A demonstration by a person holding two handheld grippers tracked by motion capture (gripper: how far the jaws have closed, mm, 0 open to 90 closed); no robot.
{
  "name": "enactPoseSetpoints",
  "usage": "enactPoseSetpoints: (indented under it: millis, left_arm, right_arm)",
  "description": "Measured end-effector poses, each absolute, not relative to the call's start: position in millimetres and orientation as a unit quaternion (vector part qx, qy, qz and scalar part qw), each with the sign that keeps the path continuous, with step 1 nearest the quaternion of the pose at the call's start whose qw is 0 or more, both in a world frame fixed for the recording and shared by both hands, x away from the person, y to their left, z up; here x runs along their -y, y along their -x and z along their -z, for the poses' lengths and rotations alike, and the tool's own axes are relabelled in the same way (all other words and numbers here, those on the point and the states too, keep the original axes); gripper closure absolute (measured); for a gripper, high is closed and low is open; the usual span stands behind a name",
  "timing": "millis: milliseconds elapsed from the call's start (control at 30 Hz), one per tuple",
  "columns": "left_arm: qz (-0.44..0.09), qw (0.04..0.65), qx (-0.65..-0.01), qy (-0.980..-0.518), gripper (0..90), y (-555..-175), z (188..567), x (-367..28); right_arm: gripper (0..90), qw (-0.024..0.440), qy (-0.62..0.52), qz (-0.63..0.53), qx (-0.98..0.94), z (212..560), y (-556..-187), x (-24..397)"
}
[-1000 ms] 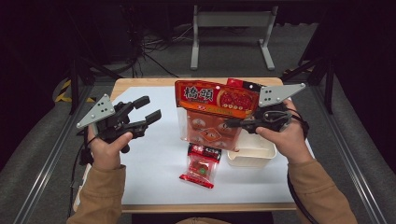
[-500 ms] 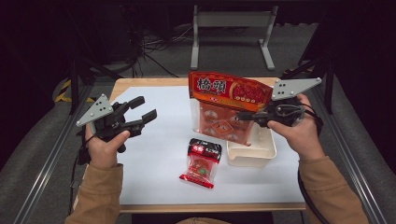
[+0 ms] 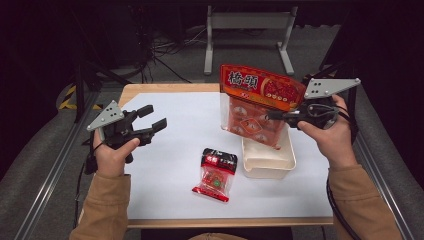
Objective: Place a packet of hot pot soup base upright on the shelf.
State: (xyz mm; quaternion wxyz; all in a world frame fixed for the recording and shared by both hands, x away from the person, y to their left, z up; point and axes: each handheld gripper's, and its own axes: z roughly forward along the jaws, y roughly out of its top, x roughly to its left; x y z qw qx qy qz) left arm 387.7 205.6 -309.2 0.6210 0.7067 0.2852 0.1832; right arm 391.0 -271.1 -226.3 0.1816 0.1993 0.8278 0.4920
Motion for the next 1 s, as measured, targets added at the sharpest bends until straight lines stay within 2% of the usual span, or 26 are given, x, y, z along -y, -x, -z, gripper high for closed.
enactPoseSetpoints:
  millis: [267,1000]
  left_arm:
    - [-0.193,0.599,-0.293,-0.720,28.3,-391.1,313.2,-208.7]
    - [-0.182,0.597,-0.289,-0.726,27.5,-395.5,318.5,-208.8]
  right_arm:
    - [71.0,0.195,-0.228,-0.492,-0.817,226.5,-392.8,281.7]
    - [71.0,0.199,-0.271,-0.498,-0.799,250.4,-397.3,302.2]
